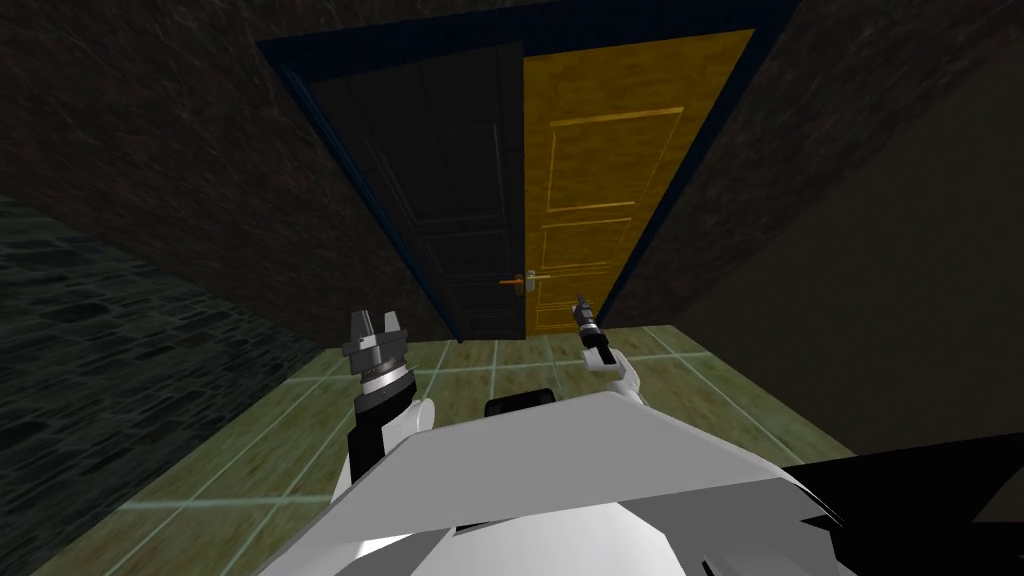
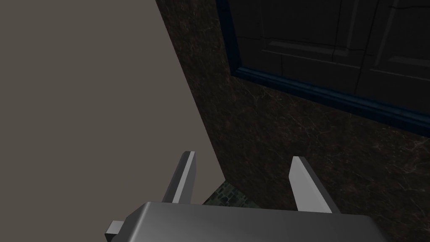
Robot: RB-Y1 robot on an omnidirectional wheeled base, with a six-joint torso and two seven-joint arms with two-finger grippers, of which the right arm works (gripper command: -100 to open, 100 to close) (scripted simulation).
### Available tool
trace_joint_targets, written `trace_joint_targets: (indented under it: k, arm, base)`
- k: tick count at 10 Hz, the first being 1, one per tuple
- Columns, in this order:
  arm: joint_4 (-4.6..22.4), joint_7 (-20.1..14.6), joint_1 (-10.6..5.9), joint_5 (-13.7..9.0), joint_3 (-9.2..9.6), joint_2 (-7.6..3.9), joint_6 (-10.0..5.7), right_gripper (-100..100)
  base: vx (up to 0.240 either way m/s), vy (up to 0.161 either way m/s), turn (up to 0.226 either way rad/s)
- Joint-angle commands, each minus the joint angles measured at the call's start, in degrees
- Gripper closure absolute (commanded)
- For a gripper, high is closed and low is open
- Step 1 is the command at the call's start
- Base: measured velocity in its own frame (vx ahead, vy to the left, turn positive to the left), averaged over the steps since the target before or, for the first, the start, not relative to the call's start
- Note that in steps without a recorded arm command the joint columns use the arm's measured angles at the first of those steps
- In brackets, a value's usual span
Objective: Pull the door open
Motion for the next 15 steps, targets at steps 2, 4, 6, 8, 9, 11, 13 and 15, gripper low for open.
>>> trace_joint_targets:
  k: [2, 4, 6, 8, 9, 11, 13, 15]
  arm:
    - [3.58, -1.45, -1.93, 1.15, -0.98, 0.08, 0.64, -100]
    - [6.30, -2.62, -3.38, 1.99, -1.74, 0.07, 1.13, -100]
    - [9.44, -3.97, -5.08, 2.96, -2.61, 0.13, 1.70, -100]
    - [12.08, -5.10, -6.53, 3.79, -3.32, 0.22, 2.17, -100]
    - [12.70, -5.37, -6.88, 3.98, -3.48, 0.25, 2.28, -100]
    - [15.00, -6.36, -8.19, 4.71, -4.06, 0.39, 2.69, -100]
    - [15.39, -6.48, -8.39, 4.82, -4.14, 0.43, 2.65, -100]
    - [17.17, -7.76, -6.98, 3.64, -6.87, -2.74, 2.12, -100]
  base:
    - [0.132, 0.031, 0.080]
    - [0.146, 0.024, 0.117]
    - [0.188, 0.018, 0.122]
    - [0.204, -0.008, 0.109]
    - [0.146, -0.008, 0.058]
    - [0.140, 0.001, 0.082]
    - [0.105, 0.013, 0.054]
    - [0.051, 0.016, 0.024]
